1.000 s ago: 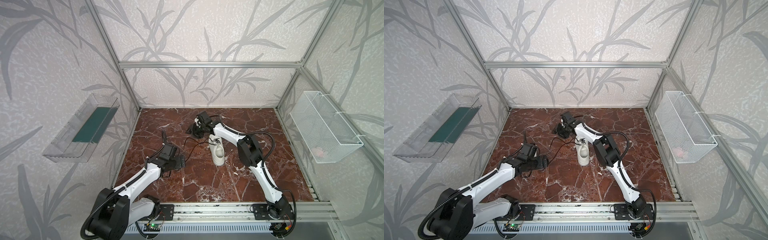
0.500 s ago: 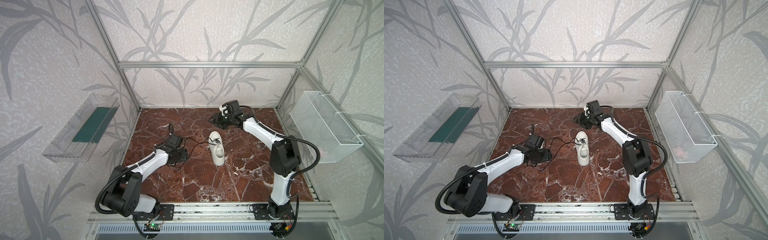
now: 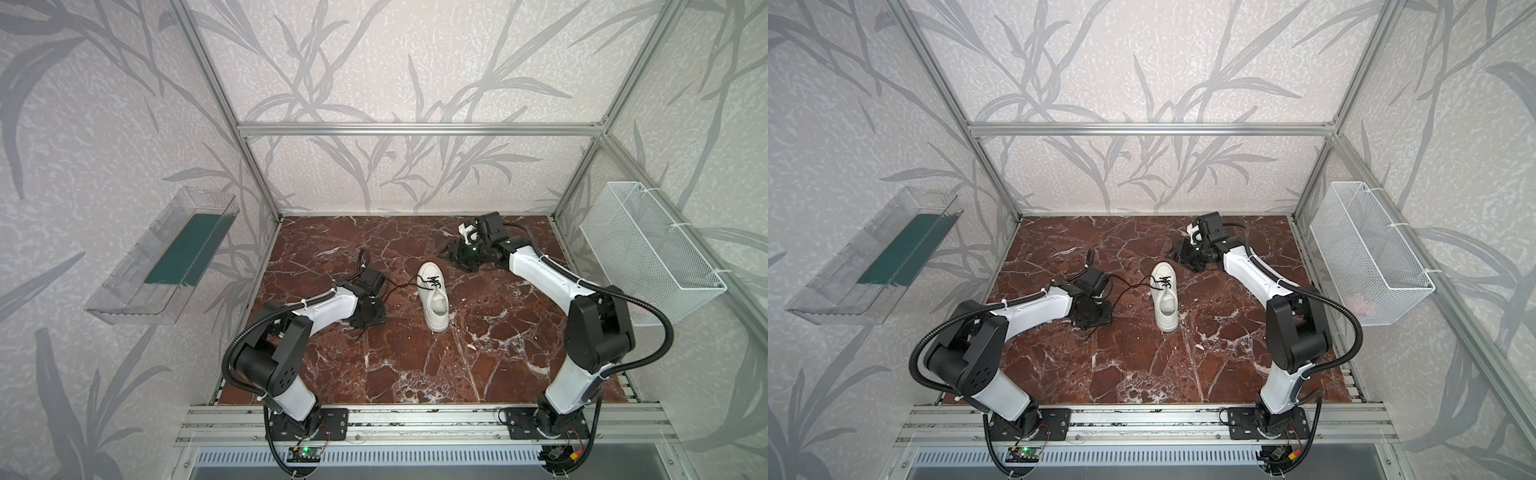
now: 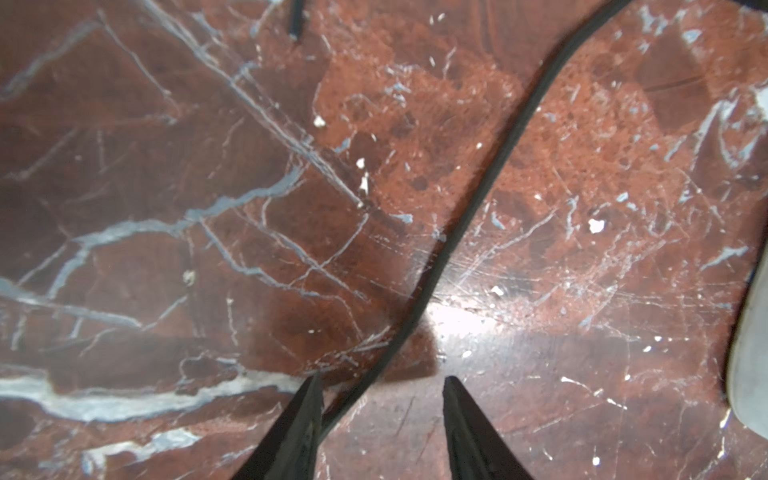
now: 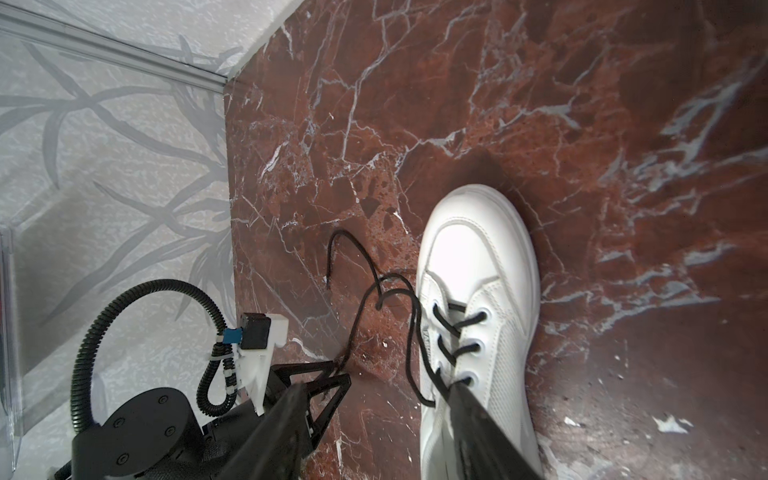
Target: Tie the shoes
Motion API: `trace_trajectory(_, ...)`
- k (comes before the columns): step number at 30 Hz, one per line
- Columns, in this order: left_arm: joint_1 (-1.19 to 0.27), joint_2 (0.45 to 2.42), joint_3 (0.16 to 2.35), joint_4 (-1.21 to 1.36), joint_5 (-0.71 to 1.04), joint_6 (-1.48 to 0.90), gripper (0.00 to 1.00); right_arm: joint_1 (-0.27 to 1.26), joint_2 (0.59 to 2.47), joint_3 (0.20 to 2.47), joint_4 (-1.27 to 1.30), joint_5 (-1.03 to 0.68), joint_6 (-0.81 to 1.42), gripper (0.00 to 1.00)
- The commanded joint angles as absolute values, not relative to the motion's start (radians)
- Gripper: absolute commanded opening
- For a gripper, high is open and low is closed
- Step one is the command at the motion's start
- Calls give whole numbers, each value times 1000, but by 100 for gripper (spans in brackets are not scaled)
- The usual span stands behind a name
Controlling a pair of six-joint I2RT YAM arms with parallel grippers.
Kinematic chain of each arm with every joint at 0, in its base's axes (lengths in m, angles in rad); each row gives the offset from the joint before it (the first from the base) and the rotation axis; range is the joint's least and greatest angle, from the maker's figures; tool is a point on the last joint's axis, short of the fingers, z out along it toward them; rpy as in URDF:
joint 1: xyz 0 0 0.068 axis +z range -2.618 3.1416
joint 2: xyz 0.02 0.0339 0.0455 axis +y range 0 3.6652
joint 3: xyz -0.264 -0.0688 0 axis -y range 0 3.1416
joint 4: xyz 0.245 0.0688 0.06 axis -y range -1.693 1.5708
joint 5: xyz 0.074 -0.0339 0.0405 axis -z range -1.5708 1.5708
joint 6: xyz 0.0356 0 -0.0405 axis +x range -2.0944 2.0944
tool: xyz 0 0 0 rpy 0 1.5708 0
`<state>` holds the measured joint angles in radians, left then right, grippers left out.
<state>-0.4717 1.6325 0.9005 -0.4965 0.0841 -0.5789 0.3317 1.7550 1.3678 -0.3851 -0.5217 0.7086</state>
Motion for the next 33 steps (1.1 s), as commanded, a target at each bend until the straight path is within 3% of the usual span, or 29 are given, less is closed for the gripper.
trace_trajectory(1,-478,1649,926,-540,49,-598,45,301,1678,1338,-373,-551,686,56)
trace_trajectory(9,-489,1701,946,-586,-35,-666,31,240,1617,1265,-363,-577,683,56)
trace_trajectory(17,-516,1722,925,-522,16,-691,20,203,1524,1177,-364,-585,678,55)
trace_trajectory(19,-524,1716,922,-508,18,-699,8,185,1495,1142,-357,-597,680,56)
trace_trajectory(22,-533,1681,929,-504,19,-703,0,161,1451,1082,-323,-631,700,56)
trace_trajectory(28,-533,1582,1035,-663,-33,-676,0,137,1337,1005,-336,-596,698,55)
trace_trajectory(33,-534,1505,1187,-758,24,-664,0,129,1267,964,-340,-592,706,55)
